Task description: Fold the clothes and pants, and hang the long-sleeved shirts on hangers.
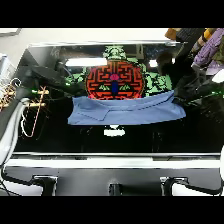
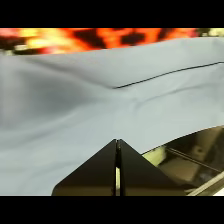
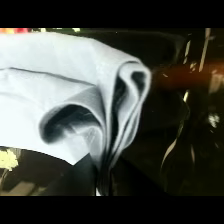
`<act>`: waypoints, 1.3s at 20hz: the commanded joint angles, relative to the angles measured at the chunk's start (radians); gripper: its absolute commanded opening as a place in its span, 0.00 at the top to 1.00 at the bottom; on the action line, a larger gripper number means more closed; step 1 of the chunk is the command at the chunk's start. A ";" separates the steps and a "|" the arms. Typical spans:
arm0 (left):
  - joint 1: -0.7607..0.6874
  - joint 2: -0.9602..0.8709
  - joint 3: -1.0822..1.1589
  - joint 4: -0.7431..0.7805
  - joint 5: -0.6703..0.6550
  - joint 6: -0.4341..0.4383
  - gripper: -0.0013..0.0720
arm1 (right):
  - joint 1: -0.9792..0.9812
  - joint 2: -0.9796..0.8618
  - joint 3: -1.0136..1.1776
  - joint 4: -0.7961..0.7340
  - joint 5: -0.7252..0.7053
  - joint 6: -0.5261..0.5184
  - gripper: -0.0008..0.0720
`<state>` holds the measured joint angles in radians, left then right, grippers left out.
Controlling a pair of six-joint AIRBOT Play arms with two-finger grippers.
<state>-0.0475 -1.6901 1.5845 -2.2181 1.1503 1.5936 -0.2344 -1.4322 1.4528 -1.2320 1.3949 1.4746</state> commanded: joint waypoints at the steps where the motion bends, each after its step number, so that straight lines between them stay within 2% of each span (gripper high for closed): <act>1: -0.161 -0.077 -0.035 -0.076 -0.172 -0.058 0.96 | 0.001 0.052 0.054 -0.062 0.031 0.074 0.95; 5: -0.333 -0.175 -0.027 -0.116 -0.339 -0.188 0.96 | 0.001 0.076 0.144 -0.070 0.040 0.125 0.95; 7: -0.402 -0.229 0.010 -0.129 -0.381 -0.240 0.96 | 0.001 0.079 0.175 -0.070 0.056 0.133 0.95; 16: -0.562 -0.470 0.322 -0.132 -0.403 -0.445 0.96 | 0.001 0.144 0.188 -0.071 0.145 0.164 0.95; 23: -0.624 -0.556 0.423 -0.136 -0.403 -0.519 0.96 | 0.001 0.171 0.187 -0.071 0.208 0.190 0.95; 26: -0.634 -0.563 0.423 -0.139 -0.400 -0.521 0.96 | 0.001 0.171 0.187 -0.069 0.209 0.194 0.95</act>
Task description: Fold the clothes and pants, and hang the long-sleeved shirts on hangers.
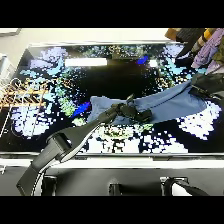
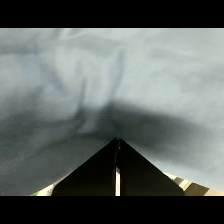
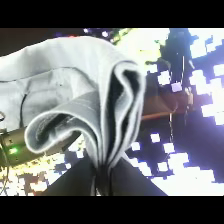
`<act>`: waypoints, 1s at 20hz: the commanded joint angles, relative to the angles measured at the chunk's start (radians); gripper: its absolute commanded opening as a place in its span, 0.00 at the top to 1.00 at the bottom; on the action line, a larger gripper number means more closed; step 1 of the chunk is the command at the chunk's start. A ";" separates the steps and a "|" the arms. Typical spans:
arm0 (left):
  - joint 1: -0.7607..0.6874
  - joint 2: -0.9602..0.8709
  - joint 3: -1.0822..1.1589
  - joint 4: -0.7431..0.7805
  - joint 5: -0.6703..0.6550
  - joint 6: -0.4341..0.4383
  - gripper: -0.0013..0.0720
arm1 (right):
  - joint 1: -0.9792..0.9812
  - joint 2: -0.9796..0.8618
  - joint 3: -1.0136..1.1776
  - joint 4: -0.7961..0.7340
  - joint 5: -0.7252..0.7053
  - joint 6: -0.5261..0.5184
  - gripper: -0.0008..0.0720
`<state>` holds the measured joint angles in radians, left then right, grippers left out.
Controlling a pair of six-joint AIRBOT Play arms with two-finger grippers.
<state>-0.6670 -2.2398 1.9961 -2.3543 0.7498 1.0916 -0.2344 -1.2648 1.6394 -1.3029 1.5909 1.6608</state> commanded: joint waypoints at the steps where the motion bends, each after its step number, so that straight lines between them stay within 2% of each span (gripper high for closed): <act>1: -0.012 -0.011 0.014 -0.003 0.003 -0.019 0.96 | 0.001 0.003 0.001 0.002 0.014 0.008 0.95; 3: 0.012 0.006 0.031 -0.002 0.049 0.000 0.96 | 0.001 0.003 0.001 0.000 0.003 0.007 0.95; 6: 0.093 0.088 0.031 0.015 0.212 0.103 0.96 | 0.001 0.003 0.001 0.017 -0.042 0.003 0.95; 11: 0.294 0.329 0.031 0.211 0.498 0.202 0.96 | 0.037 -0.003 0.000 0.163 -0.110 0.013 0.95; 14: 0.415 0.505 0.031 0.343 0.613 0.245 0.96 | 0.180 -0.045 0.000 0.158 -0.137 0.049 0.95; 20: 0.605 0.758 0.031 0.529 0.750 0.245 0.96 | 0.517 -0.186 0.001 0.158 -0.357 0.160 0.95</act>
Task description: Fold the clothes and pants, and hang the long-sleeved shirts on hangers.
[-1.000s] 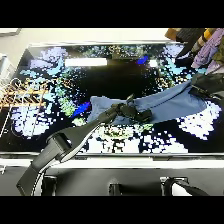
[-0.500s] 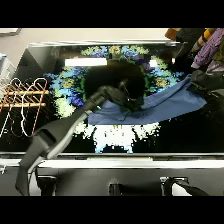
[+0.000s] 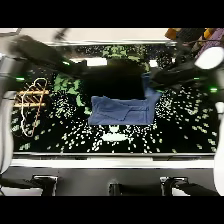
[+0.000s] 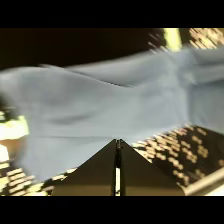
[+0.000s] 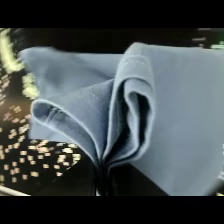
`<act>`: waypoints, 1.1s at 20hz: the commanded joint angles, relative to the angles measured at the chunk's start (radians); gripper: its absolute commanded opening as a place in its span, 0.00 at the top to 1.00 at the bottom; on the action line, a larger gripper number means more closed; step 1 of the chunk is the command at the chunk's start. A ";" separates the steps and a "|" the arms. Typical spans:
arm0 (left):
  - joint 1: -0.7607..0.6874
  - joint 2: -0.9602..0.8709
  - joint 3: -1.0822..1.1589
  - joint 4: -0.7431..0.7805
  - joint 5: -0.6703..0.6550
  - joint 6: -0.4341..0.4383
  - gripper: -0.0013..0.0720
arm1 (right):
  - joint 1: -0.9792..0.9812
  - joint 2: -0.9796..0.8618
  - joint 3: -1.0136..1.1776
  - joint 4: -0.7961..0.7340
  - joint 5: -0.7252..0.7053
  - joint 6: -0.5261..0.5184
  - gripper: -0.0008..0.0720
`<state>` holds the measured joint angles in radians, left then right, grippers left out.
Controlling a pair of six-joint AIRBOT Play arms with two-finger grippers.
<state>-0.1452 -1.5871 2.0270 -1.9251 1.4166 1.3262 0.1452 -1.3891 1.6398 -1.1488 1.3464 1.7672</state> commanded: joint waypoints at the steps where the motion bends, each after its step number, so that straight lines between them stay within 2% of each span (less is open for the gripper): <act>1: 0.107 0.127 0.000 0.105 0.091 0.014 0.96 | 0.178 -0.091 0.000 0.005 -0.147 0.062 0.95; 6: 0.188 0.161 -0.001 0.105 0.137 0.038 0.96 | 0.293 -0.210 0.000 0.046 -0.261 0.101 0.95; 12: 0.196 0.161 -0.031 0.105 0.146 0.066 0.96 | 0.344 -0.281 0.000 0.118 -0.347 0.101 0.95; 22: 0.196 0.159 -0.066 0.105 0.145 0.066 0.96 | 0.396 -0.399 0.000 0.137 -0.453 0.100 0.95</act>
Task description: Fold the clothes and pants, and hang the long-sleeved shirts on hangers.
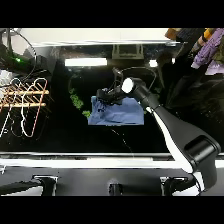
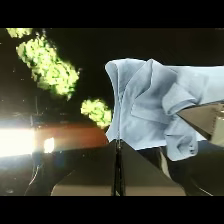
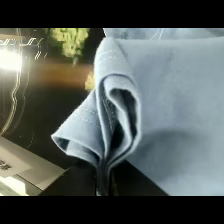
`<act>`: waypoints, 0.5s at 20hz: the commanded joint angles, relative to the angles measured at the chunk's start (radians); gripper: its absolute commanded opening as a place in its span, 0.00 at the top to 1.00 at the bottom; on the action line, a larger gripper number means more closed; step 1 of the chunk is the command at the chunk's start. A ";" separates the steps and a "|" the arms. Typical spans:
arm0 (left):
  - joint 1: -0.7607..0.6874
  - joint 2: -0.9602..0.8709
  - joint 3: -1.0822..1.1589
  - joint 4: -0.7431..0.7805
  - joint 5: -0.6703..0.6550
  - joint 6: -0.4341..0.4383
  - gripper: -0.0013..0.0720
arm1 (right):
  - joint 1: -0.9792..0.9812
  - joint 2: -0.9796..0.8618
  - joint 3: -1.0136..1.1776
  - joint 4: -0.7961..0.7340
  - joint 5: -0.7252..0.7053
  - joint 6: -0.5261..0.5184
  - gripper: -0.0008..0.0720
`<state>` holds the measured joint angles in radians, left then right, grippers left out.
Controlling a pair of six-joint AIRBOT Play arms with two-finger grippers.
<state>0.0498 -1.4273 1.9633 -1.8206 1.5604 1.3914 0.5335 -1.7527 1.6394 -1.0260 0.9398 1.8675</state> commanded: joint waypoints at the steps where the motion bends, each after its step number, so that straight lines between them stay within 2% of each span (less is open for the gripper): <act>1: 0.001 0.000 -0.003 0.000 0.001 0.000 0.96 | 0.008 -0.046 0.001 0.022 -0.073 0.000 0.95; 6: 0.001 0.000 -0.003 0.000 0.001 0.000 0.96 | 0.008 -0.078 0.001 0.086 -0.099 -0.003 0.93; 8: 0.001 0.000 -0.003 0.000 0.001 0.000 0.96 | 0.008 -0.079 0.001 0.120 -0.079 -0.023 0.82; 10: 0.000 0.000 -0.003 0.000 0.001 0.000 0.96 | 0.008 -0.079 0.001 0.159 -0.056 -0.040 0.75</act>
<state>0.0498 -1.4273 1.9610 -1.8210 1.5620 1.3914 0.5407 -1.8259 1.6394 -0.9226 0.8577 1.8523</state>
